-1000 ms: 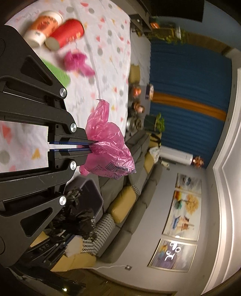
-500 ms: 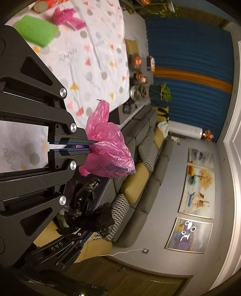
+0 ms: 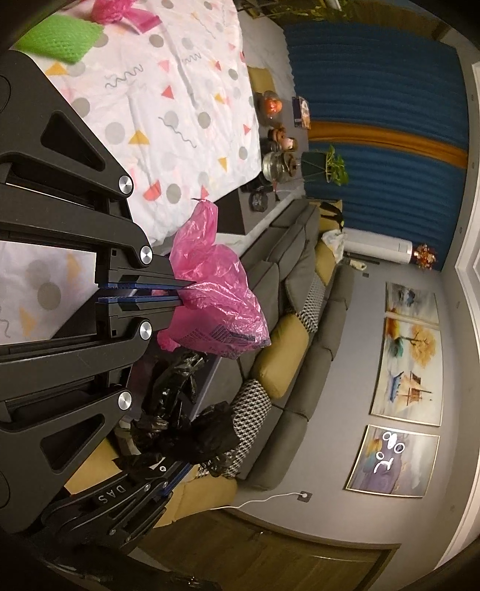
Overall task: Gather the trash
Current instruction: 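Carry the black bag and pink bag over the grey bin and release both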
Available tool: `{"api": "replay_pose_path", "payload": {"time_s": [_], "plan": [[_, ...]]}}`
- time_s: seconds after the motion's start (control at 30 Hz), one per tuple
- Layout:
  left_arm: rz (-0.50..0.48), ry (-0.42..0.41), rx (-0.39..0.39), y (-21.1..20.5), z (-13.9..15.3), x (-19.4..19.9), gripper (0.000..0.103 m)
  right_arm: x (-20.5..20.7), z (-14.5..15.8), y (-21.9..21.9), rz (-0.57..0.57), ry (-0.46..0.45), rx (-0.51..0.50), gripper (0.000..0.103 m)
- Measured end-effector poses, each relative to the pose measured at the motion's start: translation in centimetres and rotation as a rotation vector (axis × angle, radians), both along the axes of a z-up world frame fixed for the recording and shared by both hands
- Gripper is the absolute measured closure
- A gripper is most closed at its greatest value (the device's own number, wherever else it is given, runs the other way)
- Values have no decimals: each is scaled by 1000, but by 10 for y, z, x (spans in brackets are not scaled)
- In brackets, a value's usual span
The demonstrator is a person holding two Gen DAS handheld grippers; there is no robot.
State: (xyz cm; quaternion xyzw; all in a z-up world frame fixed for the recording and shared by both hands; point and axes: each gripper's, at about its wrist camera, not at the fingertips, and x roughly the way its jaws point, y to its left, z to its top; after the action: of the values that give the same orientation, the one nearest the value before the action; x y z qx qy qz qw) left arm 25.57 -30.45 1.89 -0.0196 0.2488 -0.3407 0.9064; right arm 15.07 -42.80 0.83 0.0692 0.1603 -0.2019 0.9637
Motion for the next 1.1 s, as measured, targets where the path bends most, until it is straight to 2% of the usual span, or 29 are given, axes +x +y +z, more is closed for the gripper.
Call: {"api": "replay_pose_path", "payload": {"time_s": [0.37,1.1], "plan": [[-17,15,19,-21,-14,10,101,4,-6,6,-25,6,15,98],[-54,68,85,-65,-40,36,101,31,-18,-13,-25,52,37,98]]}}
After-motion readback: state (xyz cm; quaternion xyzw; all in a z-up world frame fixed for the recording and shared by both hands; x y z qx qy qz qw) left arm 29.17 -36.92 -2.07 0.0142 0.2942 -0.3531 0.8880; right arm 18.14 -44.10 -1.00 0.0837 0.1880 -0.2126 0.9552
